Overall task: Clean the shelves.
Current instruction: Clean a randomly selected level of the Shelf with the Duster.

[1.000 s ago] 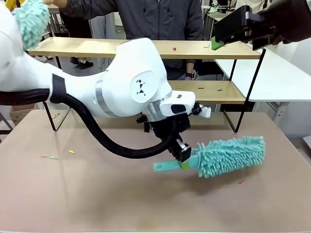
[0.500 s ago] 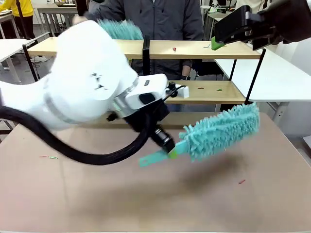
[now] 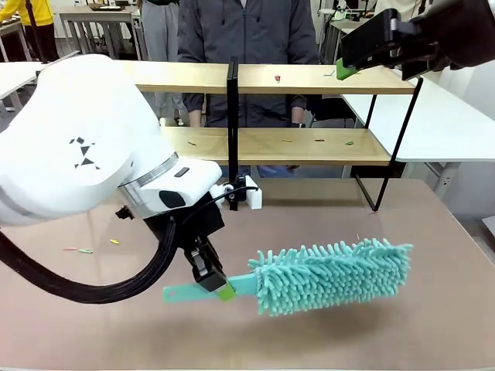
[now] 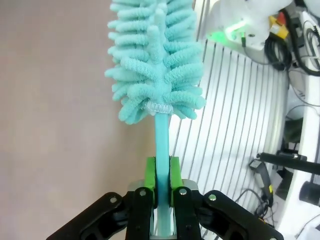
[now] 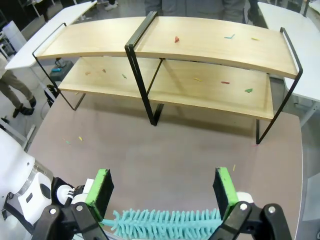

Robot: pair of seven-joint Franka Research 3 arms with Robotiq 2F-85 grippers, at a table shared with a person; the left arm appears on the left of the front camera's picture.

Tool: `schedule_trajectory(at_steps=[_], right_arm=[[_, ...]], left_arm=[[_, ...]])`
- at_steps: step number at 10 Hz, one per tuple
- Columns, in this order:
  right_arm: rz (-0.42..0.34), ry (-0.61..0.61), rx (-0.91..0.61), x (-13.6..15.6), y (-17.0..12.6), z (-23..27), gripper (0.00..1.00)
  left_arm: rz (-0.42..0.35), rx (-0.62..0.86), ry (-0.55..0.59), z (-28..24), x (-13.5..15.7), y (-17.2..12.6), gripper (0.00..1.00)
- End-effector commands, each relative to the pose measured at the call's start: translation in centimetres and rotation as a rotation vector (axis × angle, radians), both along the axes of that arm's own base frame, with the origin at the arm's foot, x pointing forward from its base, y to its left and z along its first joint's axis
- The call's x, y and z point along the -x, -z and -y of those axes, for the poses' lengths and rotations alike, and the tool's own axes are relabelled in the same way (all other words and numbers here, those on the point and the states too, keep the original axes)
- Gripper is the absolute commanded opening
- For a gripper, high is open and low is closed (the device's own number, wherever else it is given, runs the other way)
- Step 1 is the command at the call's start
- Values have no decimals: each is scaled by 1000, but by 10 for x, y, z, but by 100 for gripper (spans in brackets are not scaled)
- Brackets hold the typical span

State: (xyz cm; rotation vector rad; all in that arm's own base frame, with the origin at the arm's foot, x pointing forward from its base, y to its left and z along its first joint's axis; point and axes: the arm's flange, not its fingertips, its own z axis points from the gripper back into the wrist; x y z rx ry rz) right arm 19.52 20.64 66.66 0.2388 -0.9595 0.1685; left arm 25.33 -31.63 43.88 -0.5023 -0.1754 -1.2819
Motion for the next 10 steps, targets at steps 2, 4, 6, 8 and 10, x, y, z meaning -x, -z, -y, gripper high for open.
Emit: schedule_trajectory(at_steps=[2, 4, 6, 8, 10], right_arm=[[5, 10, 2, 0, -1, 1, 100], [5, 10, 2, 0, -1, 1, 100], [5, 10, 2, 0, -1, 1, 100], [5, 10, 2, 0, -1, 1, 100], [5, 10, 2, 0, -1, 1, 100]], left_arm=[[0, 0, 0, 0, 0, 0, 12], [-32, 79, 160, -39, 4, -17, 12], [13, 218, 37, -108, 5, -43, 12], [50, 326, -200, -198, 23, -59, 12], [140, 449, -358, -279, 64, -79, 12]])
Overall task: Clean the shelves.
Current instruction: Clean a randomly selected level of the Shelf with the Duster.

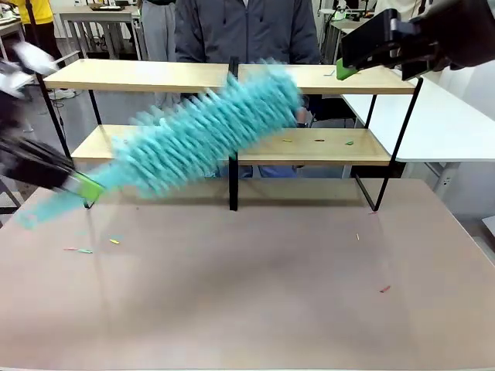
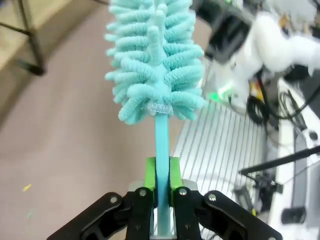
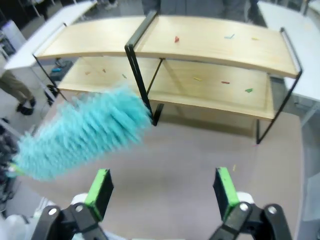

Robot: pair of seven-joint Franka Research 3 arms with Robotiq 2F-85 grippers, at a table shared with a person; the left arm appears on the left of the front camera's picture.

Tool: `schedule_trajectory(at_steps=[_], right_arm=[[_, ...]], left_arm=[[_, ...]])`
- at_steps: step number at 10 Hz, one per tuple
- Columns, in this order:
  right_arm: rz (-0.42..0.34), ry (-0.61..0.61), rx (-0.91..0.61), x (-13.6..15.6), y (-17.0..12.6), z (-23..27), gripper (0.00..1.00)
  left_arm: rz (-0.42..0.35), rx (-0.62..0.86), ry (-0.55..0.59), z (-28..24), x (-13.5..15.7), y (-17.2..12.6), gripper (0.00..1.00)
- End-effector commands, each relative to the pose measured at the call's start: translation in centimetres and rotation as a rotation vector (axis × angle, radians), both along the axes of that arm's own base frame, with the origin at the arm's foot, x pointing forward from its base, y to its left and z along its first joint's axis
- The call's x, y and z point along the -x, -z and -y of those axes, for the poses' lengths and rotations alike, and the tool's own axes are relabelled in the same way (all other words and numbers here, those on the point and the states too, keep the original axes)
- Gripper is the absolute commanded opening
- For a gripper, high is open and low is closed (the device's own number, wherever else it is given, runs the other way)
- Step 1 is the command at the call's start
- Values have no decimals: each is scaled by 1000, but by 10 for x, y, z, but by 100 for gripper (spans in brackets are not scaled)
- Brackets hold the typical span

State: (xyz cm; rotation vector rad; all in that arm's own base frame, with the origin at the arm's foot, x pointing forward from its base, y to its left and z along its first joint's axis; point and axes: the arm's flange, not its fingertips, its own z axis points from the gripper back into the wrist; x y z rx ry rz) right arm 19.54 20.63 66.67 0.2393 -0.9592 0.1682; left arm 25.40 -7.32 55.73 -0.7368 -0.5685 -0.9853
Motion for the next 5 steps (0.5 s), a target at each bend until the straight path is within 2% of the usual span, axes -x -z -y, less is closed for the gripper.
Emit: schedule_trajectory(at_steps=[1, 3, 5], right_arm=[[5, 10, 2, 0, -1, 1, 100], [5, 10, 2, 0, -1, 1, 100], [5, 10, 2, 0, -1, 1, 100]], left_arm=[[44, 99, -192, -78, 84, 27, 12], [-40, 266, -432, -168, 102, 12, 12], [-120, 456, -781, -234, 118, 31, 12]])
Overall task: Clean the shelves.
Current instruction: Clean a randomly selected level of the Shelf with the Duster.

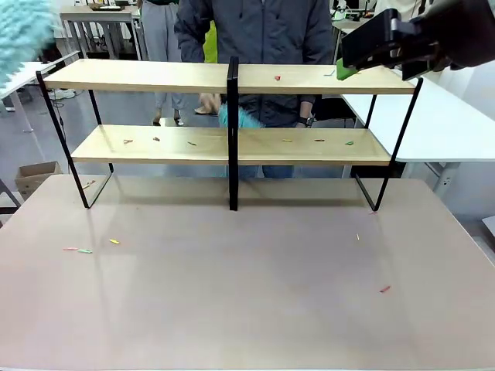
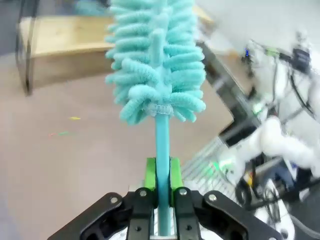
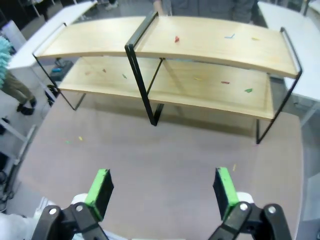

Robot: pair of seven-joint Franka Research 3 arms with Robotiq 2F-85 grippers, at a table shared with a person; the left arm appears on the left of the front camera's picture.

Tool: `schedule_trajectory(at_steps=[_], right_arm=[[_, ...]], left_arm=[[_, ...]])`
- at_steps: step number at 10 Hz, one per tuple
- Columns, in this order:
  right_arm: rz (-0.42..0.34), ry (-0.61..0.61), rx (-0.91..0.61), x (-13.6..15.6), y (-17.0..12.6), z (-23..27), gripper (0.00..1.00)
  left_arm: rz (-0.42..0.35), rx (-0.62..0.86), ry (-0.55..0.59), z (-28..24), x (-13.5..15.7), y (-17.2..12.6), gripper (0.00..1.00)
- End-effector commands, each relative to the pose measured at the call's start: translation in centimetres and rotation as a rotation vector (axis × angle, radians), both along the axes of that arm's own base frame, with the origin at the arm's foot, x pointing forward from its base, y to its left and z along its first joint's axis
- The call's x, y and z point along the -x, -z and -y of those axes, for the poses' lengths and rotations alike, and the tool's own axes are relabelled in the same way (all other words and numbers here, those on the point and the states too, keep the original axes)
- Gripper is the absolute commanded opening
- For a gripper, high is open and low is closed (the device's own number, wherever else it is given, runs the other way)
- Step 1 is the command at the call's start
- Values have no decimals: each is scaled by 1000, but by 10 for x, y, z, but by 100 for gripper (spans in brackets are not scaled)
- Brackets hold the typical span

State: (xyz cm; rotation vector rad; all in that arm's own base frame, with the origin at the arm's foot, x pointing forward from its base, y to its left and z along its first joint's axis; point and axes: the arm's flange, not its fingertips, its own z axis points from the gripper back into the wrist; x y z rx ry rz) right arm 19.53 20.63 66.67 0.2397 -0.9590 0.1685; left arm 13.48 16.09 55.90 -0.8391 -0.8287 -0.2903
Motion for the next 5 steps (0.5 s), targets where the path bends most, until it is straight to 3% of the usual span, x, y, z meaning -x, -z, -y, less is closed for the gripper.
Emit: schedule_trajectory(at_steps=[1, 2, 3, 4, 5], right_arm=[[5, 10, 3, 0, -1, 1, 100], [5, 10, 3, 0, -1, 1, 100], [5, 10, 3, 0, -1, 1, 100], [5, 10, 3, 0, -1, 1, 100], [5, 10, 3, 0, -1, 1, 100]], left_arm=[[-54, 263, -325, -26, 6, 47, 12], [-59, 404, -587, -45, 12, 63, 12], [-60, 486, -679, -49, 10, 71, 12], [-93, 191, -284, -66, 21, 37, 12], [-93, 191, -284, -66, 21, 37, 12]])
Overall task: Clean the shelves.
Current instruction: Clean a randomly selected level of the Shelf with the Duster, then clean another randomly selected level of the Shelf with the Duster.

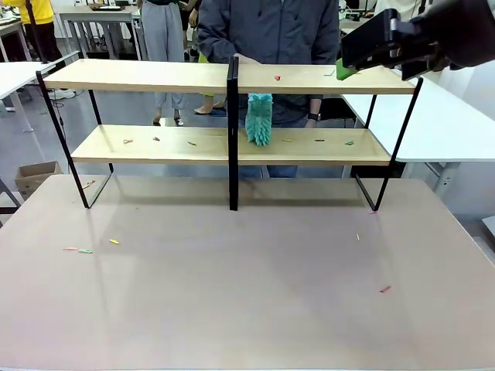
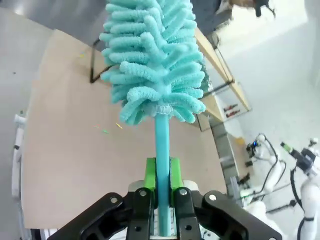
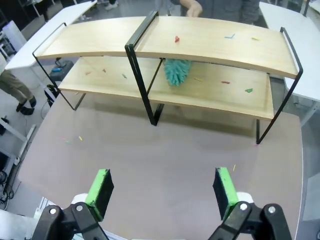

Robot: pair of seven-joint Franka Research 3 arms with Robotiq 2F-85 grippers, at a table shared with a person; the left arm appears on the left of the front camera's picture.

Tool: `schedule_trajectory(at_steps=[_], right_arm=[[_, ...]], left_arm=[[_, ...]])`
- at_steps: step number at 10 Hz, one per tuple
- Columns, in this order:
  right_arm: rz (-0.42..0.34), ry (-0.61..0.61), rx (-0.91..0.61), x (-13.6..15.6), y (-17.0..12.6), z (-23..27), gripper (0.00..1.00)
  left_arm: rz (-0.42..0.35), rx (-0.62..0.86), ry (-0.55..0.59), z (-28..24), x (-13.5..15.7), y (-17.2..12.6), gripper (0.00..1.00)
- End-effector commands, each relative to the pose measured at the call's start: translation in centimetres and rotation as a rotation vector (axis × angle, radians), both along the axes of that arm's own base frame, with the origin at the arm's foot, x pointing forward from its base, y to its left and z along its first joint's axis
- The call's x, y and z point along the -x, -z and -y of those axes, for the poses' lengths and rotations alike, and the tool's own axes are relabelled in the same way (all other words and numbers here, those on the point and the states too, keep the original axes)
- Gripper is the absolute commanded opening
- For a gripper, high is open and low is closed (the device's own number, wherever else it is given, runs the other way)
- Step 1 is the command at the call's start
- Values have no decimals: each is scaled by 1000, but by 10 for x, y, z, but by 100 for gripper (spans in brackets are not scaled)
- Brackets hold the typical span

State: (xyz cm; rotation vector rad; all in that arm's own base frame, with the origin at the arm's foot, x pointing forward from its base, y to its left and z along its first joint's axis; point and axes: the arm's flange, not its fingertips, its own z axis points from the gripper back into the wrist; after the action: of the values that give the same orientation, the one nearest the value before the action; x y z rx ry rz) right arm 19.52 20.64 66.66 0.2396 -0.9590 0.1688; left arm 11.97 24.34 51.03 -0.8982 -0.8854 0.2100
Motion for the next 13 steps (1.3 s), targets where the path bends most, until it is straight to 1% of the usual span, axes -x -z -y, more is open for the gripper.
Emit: schedule_trajectory(at_steps=[1, 7, 8, 9, 10, 11, 12, 13], right_arm=[[5, 10, 2, 0, -1, 1, 100], [5, 10, 2, 0, -1, 1, 100], [5, 10, 2, 0, -1, 1, 100], [5, 10, 2, 0, -1, 1, 100], [5, 10, 2, 0, -1, 1, 100], [5, 10, 2, 0, -1, 1, 100], [5, 10, 2, 0, -1, 1, 100], [5, 10, 2, 0, -1, 1, 100]], left_arm=[[47, -58, 97, 16, 6, -12, 12], [47, -58, 97, 16, 6, -12, 12], [18, -60, 100, 20, -1, -10, 12], [44, -136, 272, 45, -12, -20, 12], [74, -159, 449, 65, -24, -29, 12], [103, -188, 569, 85, -32, -35, 12], [132, -186, 657, 103, -41, -37, 12], [87, -185, 786, 124, -47, -32, 12]])
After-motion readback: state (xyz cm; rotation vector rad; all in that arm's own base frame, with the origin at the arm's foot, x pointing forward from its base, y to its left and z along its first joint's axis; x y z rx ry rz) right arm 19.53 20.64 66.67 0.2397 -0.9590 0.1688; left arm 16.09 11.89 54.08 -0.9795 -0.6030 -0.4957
